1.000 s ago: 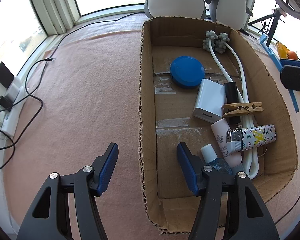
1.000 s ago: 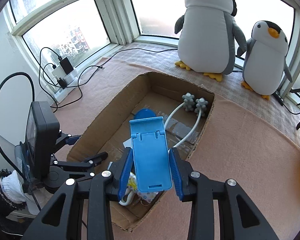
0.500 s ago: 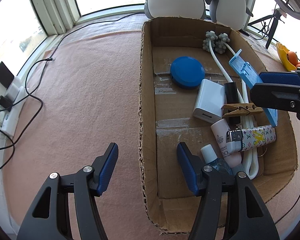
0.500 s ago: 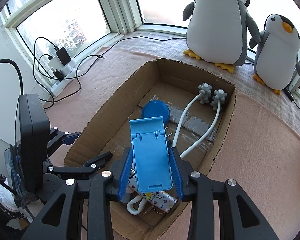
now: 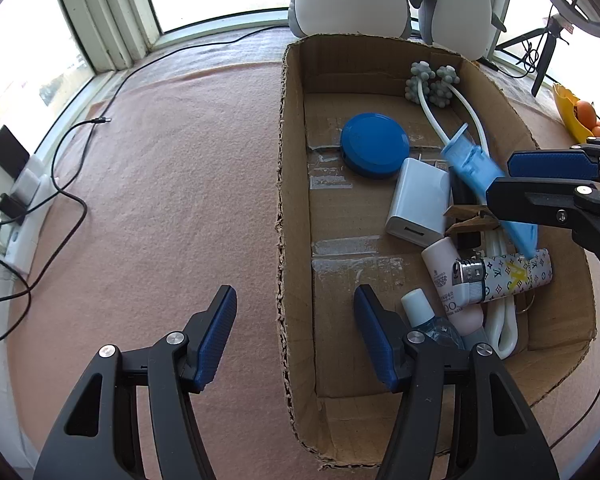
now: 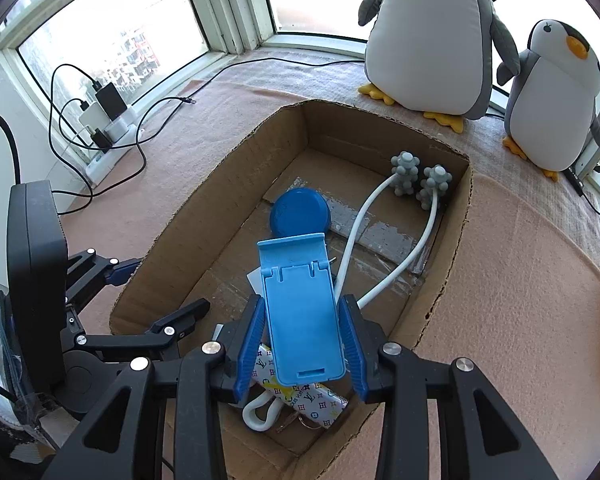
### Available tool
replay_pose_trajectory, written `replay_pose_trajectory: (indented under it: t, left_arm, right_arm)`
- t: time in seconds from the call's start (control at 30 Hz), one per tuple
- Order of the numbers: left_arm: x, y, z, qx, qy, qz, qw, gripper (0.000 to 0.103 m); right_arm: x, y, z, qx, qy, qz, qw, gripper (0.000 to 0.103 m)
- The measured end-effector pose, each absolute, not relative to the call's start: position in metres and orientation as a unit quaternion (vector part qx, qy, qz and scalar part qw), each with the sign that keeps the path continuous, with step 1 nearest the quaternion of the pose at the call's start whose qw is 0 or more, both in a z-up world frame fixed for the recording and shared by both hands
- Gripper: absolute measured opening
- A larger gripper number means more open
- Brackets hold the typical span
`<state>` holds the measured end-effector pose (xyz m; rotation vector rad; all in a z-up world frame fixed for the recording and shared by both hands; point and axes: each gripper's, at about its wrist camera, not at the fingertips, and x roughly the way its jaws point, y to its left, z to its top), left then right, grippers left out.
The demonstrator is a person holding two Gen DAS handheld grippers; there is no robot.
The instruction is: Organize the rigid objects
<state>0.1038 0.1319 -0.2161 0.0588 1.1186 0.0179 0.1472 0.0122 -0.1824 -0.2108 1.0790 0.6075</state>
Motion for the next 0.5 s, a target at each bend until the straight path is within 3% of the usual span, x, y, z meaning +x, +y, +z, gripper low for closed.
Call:
replay_pose_trajectory:
  t: [0.1, 0.5]
  left_arm:
    - [0.103, 0.131, -0.216, 0.027, 0.530, 0.009, 0.847, 0.061]
    - [0.102, 0.128, -0.204, 0.029, 0.518, 0.008, 0.855, 0.061]
  right_arm:
    - [0.146, 0.012, -0.183, -0.101, 0.505, 0.284, 0.809, 0.044]
    - [0.131, -0.002, -0.170, -0.092, 0.487, 0.274, 0.824, 0.044]
